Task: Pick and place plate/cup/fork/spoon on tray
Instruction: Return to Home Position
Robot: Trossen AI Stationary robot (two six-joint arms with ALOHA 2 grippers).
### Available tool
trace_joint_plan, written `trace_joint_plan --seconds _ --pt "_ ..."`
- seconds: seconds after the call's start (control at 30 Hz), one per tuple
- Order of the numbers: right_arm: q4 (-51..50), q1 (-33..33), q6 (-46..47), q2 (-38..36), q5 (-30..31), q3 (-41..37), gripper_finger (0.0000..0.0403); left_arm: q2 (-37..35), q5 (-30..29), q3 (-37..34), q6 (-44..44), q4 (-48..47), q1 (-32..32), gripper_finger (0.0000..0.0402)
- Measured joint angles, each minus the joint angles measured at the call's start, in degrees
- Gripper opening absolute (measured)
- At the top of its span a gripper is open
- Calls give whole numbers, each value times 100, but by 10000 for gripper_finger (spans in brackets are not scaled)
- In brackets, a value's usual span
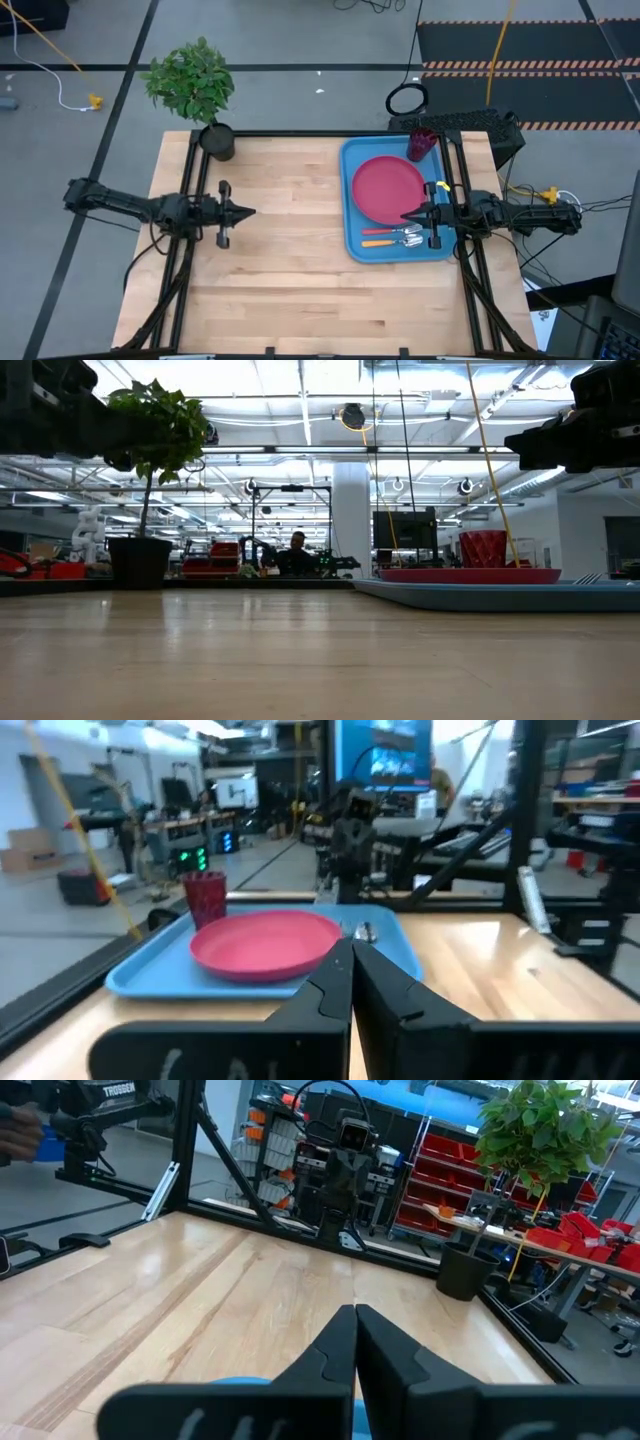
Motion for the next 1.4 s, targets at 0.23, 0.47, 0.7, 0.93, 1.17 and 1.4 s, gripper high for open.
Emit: trace_joint_plan --seconds 0.23,0.47,0.7,0.93,1.17,1.4 --pt "1 -2 0 0 0 0 0 -564 619 0 336 -592 0 3" --pt "2 -2 0 0 0 0 0 -1001 633 0 467 -911 0 3" --pt "2 -1 -1 0 1 1 0 -1417 587 0 359 -1205 22 4" --pt "2 -1 -1 -1 2 0 0 -1684 663 0 302 -1419 26 5" --pt "2 -2 0 0 2 0 0 -1745 807 0 348 -1867 26 6" --pt "4 0 0 0 2 0 0 -1745 915 0 374 -2051 26 5"
